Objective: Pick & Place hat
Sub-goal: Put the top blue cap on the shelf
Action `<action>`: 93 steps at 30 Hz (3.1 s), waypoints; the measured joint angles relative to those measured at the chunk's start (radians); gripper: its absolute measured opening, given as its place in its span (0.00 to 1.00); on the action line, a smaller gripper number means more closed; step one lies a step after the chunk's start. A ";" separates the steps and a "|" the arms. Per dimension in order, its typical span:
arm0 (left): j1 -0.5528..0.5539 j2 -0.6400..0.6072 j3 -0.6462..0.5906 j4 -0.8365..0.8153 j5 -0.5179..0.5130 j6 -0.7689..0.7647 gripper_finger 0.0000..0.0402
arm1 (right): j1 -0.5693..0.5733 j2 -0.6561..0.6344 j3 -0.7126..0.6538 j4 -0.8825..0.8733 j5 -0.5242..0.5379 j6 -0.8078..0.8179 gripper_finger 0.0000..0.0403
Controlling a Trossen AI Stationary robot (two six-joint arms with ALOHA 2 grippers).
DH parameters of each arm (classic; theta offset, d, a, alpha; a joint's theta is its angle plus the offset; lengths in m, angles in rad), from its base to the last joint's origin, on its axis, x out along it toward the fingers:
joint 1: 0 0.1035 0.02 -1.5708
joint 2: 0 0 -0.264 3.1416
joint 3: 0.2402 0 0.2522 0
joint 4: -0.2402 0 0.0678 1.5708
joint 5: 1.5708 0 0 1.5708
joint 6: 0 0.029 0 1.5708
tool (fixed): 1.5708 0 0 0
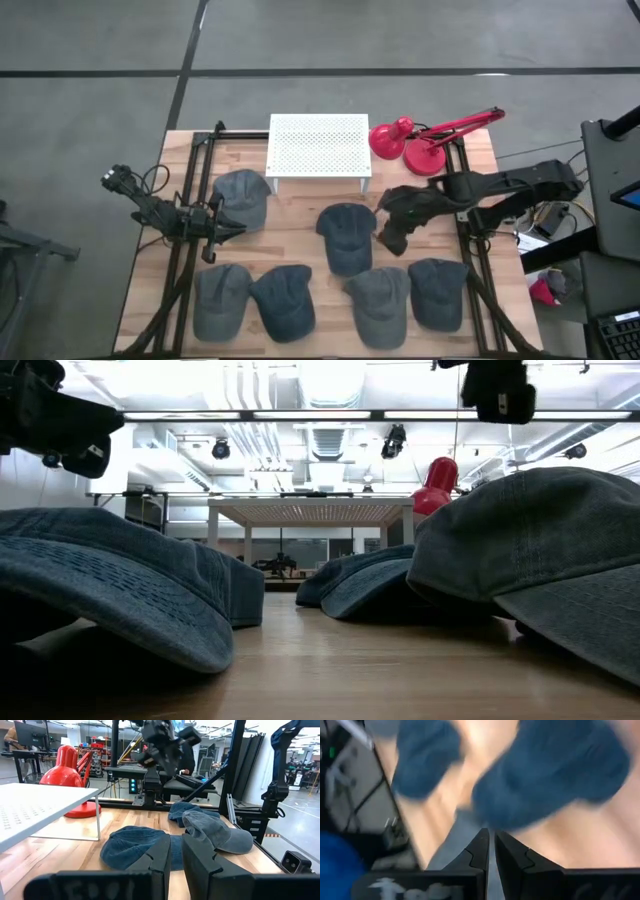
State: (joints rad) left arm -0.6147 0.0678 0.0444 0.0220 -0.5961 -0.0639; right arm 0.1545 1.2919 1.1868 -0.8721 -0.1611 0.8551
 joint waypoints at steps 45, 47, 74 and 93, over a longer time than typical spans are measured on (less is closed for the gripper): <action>0.000 0.000 0.000 -0.001 0.000 0.000 0.13 | -0.104 0.561 0.181 0.014 0.218 0.205 0.74; 0.000 0.000 0.000 -0.001 0.000 0.000 0.13 | -0.103 0.581 0.180 0.016 0.217 0.228 0.76; 0.000 0.000 0.000 -0.001 0.000 0.000 0.13 | -0.093 0.710 0.178 0.042 0.274 0.350 0.14; 0.000 0.000 0.000 0.000 0.000 0.000 0.13 | -0.067 0.250 0.183 -0.024 0.184 0.223 0.03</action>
State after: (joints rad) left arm -0.6151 0.0681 0.0444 0.0219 -0.5961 -0.0639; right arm 0.0875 1.5422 1.3693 -0.8960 0.0229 1.0782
